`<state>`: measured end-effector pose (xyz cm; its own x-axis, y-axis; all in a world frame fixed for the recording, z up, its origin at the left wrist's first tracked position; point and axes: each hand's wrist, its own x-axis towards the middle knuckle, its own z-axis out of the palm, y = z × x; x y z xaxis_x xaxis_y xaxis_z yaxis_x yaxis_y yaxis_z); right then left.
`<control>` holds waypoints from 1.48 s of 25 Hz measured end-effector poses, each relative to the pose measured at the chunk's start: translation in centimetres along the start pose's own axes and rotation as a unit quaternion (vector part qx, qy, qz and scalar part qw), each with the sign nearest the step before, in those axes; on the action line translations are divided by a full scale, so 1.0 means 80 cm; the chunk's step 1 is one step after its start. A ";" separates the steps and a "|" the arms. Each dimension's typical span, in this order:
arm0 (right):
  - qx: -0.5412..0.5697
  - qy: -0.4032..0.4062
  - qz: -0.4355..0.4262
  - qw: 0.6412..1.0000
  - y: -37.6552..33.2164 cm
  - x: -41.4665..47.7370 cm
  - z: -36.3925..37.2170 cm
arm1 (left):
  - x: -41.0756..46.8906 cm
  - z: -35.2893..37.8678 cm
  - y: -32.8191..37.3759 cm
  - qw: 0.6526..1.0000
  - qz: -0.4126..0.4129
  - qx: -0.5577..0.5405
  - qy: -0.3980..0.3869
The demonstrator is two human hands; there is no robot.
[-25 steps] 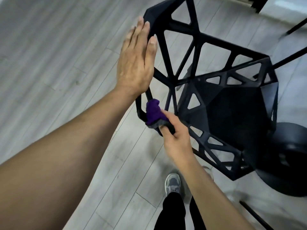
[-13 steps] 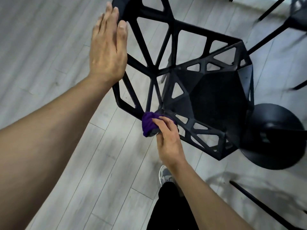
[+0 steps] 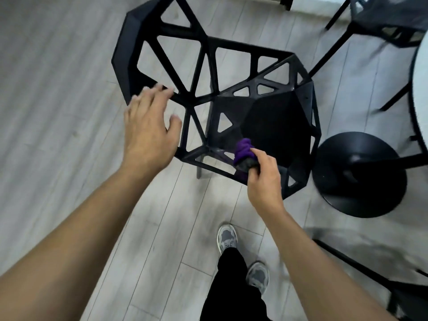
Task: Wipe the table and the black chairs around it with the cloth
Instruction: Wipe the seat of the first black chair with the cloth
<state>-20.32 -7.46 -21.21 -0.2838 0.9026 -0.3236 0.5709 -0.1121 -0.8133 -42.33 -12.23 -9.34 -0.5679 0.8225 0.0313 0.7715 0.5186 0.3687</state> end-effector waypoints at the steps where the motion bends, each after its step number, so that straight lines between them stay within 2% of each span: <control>1: 0.002 0.007 0.007 1.000 -0.004 -0.006 -0.019 | -0.025 -0.001 0.014 1.000 0.004 -0.011 -0.014; 5: -0.009 0.027 0.023 0.999 -0.007 -0.027 -0.074 | -0.099 0.007 0.051 0.999 0.007 -0.026 -0.043; 8: -0.037 0.015 0.013 0.999 0.011 -0.025 -0.080 | -0.130 0.038 0.053 0.998 -0.002 -0.021 -0.067; 12: -0.074 -0.034 -0.021 0.996 0.038 0.013 -0.047 | -0.138 0.097 0.023 0.995 -0.006 0.004 -0.101; 16: -0.129 -0.050 -0.094 0.986 0.052 0.105 0.019 | -0.109 0.164 -0.015 0.991 0.043 0.086 -0.089; 19: -0.189 -0.049 -0.169 0.966 0.055 0.192 0.084 | -0.093 0.213 -0.036 0.983 0.045 0.151 -0.091; 21: -0.244 -0.113 -0.196 0.943 0.064 0.233 0.128 | -0.097 0.234 -0.046 0.976 0.044 0.193 -0.095; 23: -0.313 -0.192 -0.219 0.904 0.080 0.240 0.163 | -0.102 0.243 -0.052 0.972 0.058 0.212 -0.086; 25: -0.358 -0.208 -0.244 0.877 0.099 0.228 0.180 | -0.101 0.247 -0.058 0.969 0.071 0.221 -0.085; 27: -0.350 -0.196 -0.263 0.878 0.113 0.213 0.166 | -0.101 0.249 -0.054 0.968 0.074 0.225 -0.078; 30: -0.352 -0.222 -0.255 0.873 0.113 0.203 0.144 | -0.098 0.247 -0.054 0.970 0.069 0.221 -0.074; 37: -0.381 -0.258 -0.252 0.851 0.091 0.233 0.169 | -0.100 0.257 -0.060 0.963 0.075 0.251 -0.064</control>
<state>-31.87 2.89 -39.70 -0.8293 0.4317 -0.3548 0.5543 0.7156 -0.4250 -35.61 -16.47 -30.49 -0.4240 0.9024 -0.0771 0.9017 0.4127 -0.1287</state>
